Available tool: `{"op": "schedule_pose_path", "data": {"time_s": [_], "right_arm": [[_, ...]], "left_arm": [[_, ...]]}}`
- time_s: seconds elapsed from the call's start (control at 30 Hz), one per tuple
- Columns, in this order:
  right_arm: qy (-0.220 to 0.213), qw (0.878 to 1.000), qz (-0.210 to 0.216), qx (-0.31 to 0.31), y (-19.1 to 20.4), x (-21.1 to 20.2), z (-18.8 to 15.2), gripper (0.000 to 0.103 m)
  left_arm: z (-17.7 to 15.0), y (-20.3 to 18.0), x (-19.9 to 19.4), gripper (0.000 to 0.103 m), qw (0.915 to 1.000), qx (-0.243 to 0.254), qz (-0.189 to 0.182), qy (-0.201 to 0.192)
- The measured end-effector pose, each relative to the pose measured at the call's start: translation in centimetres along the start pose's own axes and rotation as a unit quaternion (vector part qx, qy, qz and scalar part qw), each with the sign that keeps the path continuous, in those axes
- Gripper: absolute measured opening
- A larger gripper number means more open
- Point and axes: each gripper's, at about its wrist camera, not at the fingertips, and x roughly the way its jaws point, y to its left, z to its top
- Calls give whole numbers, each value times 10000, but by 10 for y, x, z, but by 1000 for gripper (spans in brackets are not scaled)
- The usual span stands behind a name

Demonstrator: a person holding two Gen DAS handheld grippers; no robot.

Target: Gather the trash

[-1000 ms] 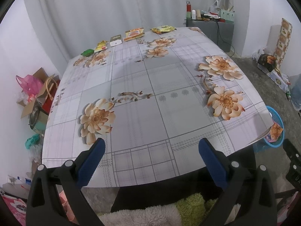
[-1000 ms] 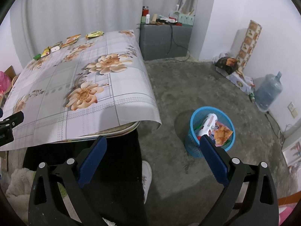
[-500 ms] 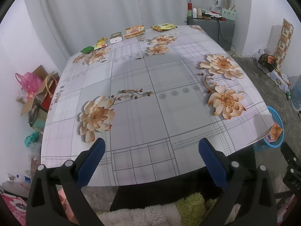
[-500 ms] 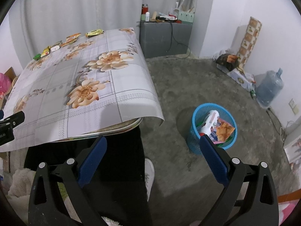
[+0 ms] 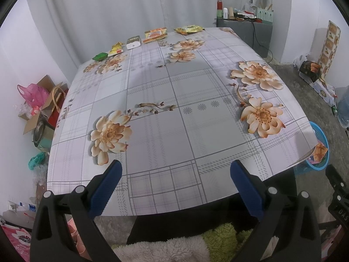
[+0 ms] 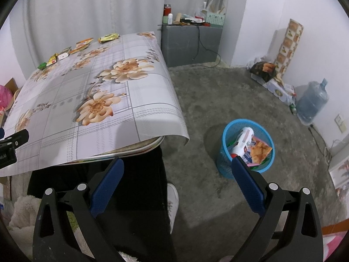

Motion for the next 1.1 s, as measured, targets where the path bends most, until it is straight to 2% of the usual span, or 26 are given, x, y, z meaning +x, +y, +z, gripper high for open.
{"op": "schedule_pose_path", "data": {"time_s": [1.1], "right_arm": [[2, 10000, 19, -1, -3, -2, 0, 95]], "left_arm": [[-1, -2, 2, 97, 10000, 28, 3, 47]]}}
